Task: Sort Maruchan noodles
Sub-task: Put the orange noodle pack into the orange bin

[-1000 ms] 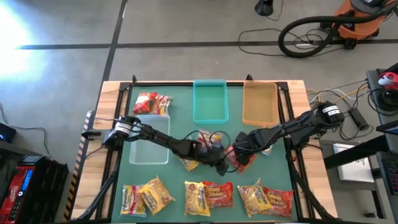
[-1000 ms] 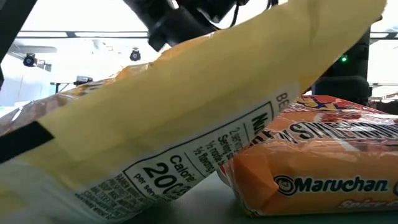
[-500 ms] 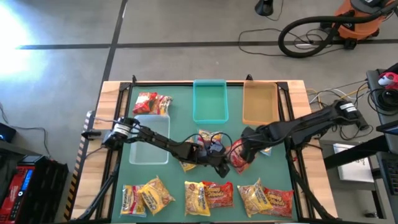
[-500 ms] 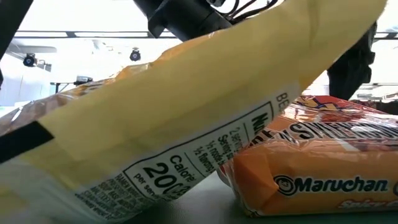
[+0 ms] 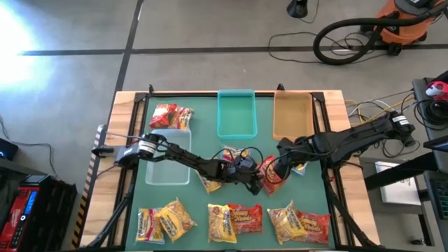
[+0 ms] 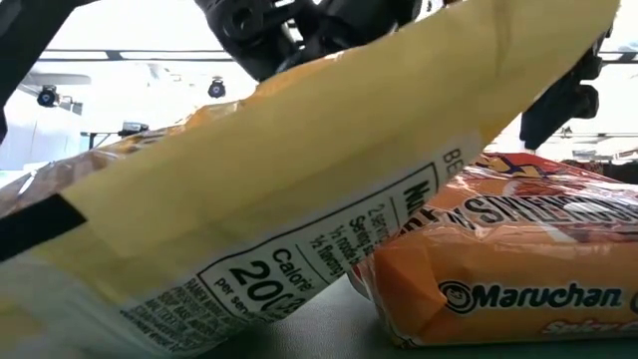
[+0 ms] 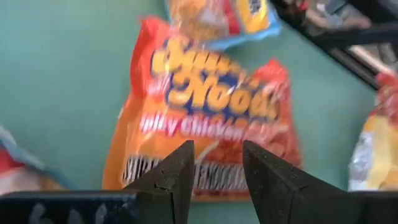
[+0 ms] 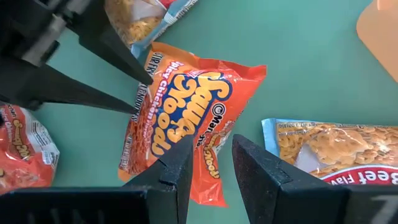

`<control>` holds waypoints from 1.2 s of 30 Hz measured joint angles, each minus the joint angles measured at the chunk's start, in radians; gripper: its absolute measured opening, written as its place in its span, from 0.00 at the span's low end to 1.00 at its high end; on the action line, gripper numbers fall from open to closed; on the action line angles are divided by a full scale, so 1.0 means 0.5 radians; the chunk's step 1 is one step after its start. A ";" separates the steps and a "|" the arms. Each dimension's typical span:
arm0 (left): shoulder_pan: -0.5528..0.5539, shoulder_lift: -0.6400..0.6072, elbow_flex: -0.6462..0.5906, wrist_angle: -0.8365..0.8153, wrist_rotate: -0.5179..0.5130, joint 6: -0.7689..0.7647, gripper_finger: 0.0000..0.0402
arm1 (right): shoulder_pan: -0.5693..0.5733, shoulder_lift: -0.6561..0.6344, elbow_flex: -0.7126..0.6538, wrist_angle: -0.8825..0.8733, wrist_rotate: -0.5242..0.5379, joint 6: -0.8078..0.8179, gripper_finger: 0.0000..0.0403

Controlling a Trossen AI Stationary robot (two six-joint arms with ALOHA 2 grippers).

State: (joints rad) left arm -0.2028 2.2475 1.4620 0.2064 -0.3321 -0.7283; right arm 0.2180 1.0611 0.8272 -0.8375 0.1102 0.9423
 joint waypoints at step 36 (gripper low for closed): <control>-0.016 0.095 0.007 -0.275 -0.029 -0.132 0.30 | -0.005 0.014 -0.104 0.336 -0.018 0.018 0.55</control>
State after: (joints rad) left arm -0.2108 2.2951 1.4654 0.0689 -0.3466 -0.7940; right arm 0.2157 1.0679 0.7750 -0.6694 0.1010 0.9513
